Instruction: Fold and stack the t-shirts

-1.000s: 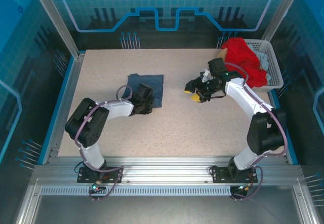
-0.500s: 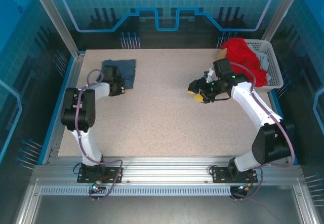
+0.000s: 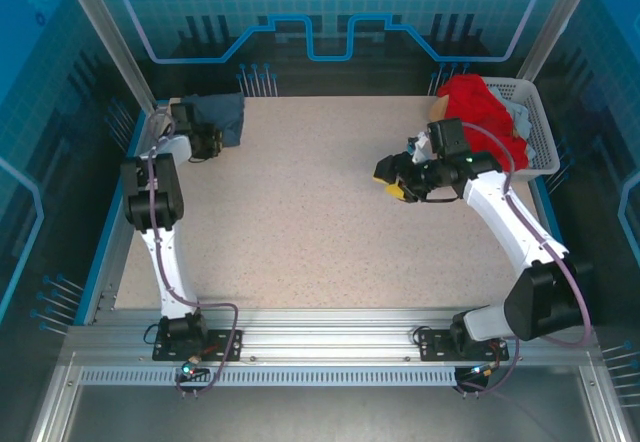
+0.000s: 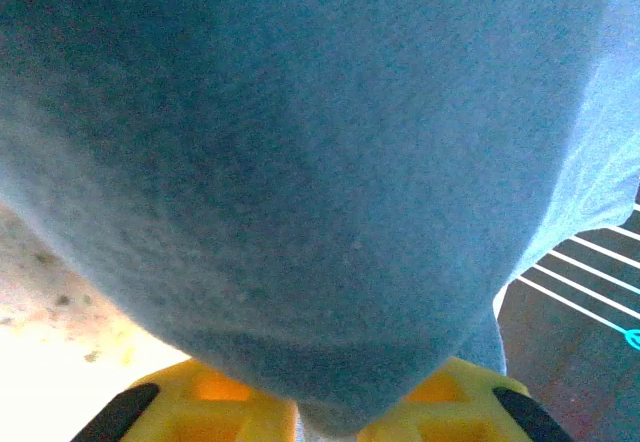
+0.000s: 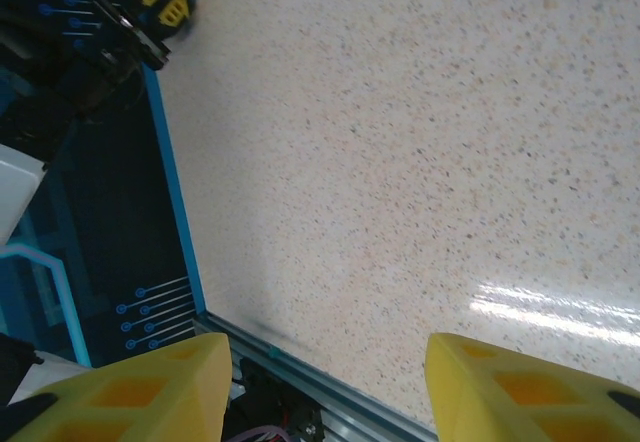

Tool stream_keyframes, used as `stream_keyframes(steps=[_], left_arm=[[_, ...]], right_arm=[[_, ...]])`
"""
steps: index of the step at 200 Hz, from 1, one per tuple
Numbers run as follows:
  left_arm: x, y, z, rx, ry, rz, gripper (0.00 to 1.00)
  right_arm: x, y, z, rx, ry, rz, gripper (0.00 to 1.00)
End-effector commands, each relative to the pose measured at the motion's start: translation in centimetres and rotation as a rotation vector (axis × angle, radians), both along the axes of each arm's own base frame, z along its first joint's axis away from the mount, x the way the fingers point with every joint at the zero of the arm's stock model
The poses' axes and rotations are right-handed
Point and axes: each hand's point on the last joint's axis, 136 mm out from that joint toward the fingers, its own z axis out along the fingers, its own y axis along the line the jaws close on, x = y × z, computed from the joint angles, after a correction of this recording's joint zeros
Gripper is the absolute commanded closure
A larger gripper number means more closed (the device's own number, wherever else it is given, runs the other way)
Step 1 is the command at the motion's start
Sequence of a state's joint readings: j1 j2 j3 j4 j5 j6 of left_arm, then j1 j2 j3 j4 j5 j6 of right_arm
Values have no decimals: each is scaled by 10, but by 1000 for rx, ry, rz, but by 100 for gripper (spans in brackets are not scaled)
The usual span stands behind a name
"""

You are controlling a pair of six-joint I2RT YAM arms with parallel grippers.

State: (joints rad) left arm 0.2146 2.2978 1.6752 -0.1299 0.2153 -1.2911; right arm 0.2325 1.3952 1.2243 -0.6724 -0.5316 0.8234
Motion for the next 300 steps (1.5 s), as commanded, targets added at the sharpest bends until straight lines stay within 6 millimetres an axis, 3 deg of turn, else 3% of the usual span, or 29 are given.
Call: stream_keyframes(steps=[1, 23, 36, 38, 40, 43, 59, 80, 91, 121, 135, 171, 183, 200, 224, 253, 300], left_arm=[[-13, 2, -2, 5, 41, -59, 69], [-15, -2, 29, 40, -8, -84, 41], [-17, -5, 71, 75, -88, -104, 26], [-19, -5, 77, 81, -98, -107, 19], [-20, -6, 83, 87, -107, -110, 6], [-22, -7, 93, 95, -123, -115, 2], [-42, -15, 140, 149, -191, -145, 1], [-86, -31, 190, 270, -206, -198, 1], [-111, -38, 206, 321, -209, -208, 1], [-172, -44, 237, 432, -230, -185, 1], [-194, -44, 245, 507, -219, -191, 1], [-268, -11, 229, 850, 35, -35, 1], [-277, -9, 220, 977, 28, -72, 1], [-273, -20, 198, 1114, -78, -233, 1], [-276, -32, 160, 1222, -188, -352, 1], [-265, -52, 116, 1264, -295, -478, 1], [-225, -44, 76, 1294, -270, -475, 1]], right_arm=[[9, 2, 15, 38, -81, 4, 45], [18, 1, 40, 46, -205, -10, 44], [23, -6, 62, 29, -317, -49, 41], [23, -7, 66, 28, -336, -56, 40], [24, -9, 70, 26, -356, -64, 40], [25, -10, 75, 25, -383, -73, 38], [30, -19, 99, 29, -496, -131, 28], [35, -22, 125, 59, -575, -157, 17], [35, -19, 134, 66, -574, -146, 1], [35, -20, 143, 47, -532, -119, 0], [33, -30, 140, -18, -542, -151, 0], [18, -88, 101, -409, -458, -280, 0], [11, -112, 81, -587, -410, -318, 0], [4, -134, 64, -721, -412, -358, 0], [5, -150, 35, -854, -616, -409, 0], [4, -165, -36, -1059, -651, -297, 0], [40, -169, -92, -1050, -704, -258, 0]])
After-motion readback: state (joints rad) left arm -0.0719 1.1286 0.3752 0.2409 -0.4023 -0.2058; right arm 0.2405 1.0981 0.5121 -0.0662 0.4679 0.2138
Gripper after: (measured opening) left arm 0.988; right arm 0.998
